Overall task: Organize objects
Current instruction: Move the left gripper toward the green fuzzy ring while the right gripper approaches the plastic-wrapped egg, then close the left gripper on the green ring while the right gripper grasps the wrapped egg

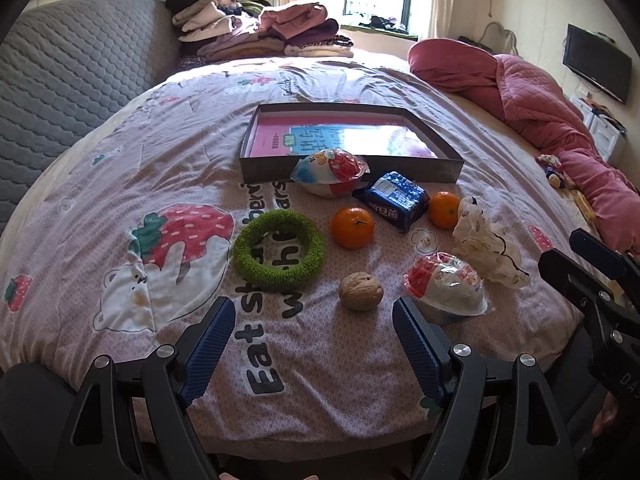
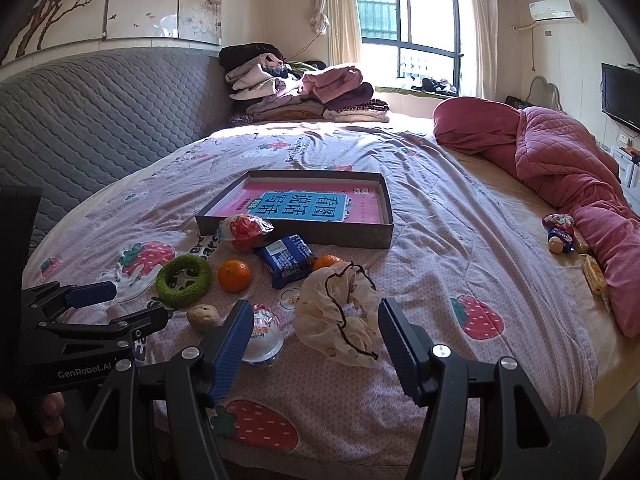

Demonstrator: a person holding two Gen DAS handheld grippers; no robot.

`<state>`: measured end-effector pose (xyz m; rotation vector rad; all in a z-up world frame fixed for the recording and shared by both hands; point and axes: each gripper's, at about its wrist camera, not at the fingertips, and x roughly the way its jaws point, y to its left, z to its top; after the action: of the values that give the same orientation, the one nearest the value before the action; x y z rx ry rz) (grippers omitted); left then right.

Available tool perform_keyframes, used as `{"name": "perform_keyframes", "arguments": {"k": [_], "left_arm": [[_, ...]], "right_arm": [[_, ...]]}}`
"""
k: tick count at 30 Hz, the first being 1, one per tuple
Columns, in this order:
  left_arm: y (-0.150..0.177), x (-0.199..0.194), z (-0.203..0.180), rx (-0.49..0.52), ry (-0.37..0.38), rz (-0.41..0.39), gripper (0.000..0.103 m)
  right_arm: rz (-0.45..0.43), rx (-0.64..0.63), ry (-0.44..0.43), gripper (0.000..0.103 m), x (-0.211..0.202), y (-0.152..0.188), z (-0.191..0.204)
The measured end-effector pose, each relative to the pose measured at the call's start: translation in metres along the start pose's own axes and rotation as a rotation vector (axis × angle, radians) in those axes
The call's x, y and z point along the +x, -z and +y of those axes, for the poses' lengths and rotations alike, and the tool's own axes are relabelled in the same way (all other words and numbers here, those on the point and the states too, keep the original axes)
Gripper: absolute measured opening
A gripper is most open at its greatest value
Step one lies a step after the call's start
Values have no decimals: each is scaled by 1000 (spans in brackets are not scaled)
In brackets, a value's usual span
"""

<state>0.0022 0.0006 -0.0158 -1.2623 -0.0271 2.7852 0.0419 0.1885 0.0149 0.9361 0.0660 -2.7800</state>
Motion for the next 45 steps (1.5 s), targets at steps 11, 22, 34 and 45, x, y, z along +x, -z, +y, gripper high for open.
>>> {"name": "perform_keyframes", "arguments": {"k": [11,22,34,45], "left_arm": [[2,12,12,-21,-9,32,82],[-1,29,22,-12,-8,49,82],[-16,56,29,-20,-3,63,82],[-20,78,25,12,-5,95,79]], "right_arm": [[76,-40,-82,63,23,11,20],[122,-61,-86,63,43,16,28],[136,-49,-75,63,60,14,28],[144,-92,-86,61,67,17,38]]}}
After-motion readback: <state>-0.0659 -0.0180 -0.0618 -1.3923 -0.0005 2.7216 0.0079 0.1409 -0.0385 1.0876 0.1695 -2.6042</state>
